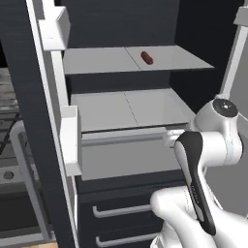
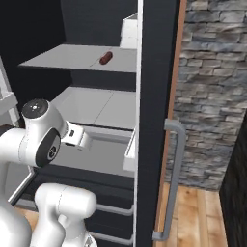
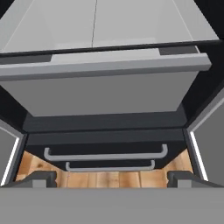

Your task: Retrieve the sausage and cheese from the fridge and place them on the cutting board on the counter.

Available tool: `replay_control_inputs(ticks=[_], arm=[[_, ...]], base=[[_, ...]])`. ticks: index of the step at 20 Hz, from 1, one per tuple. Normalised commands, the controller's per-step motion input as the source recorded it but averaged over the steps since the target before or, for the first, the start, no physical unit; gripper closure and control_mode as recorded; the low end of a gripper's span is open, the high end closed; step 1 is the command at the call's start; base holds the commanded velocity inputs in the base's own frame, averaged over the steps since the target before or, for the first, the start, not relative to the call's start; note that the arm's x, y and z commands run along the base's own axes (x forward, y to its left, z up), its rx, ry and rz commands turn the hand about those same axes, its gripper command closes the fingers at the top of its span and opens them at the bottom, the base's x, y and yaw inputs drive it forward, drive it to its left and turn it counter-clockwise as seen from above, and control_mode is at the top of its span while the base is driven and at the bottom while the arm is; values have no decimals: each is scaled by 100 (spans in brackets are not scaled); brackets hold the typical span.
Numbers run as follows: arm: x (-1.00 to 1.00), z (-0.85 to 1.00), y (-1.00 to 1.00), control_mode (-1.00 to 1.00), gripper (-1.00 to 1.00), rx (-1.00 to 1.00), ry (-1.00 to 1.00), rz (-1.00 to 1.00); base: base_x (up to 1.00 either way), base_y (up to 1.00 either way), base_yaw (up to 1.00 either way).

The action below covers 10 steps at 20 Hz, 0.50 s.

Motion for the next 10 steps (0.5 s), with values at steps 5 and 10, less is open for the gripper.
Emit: replay_control_inputs(ticks=[5, 10], arm=[[0, 0, 0, 100, -100, 0, 0, 0], [0, 0, 0, 100, -100, 0, 0, 0]], base=[[43, 0, 0], [0, 0, 0]])
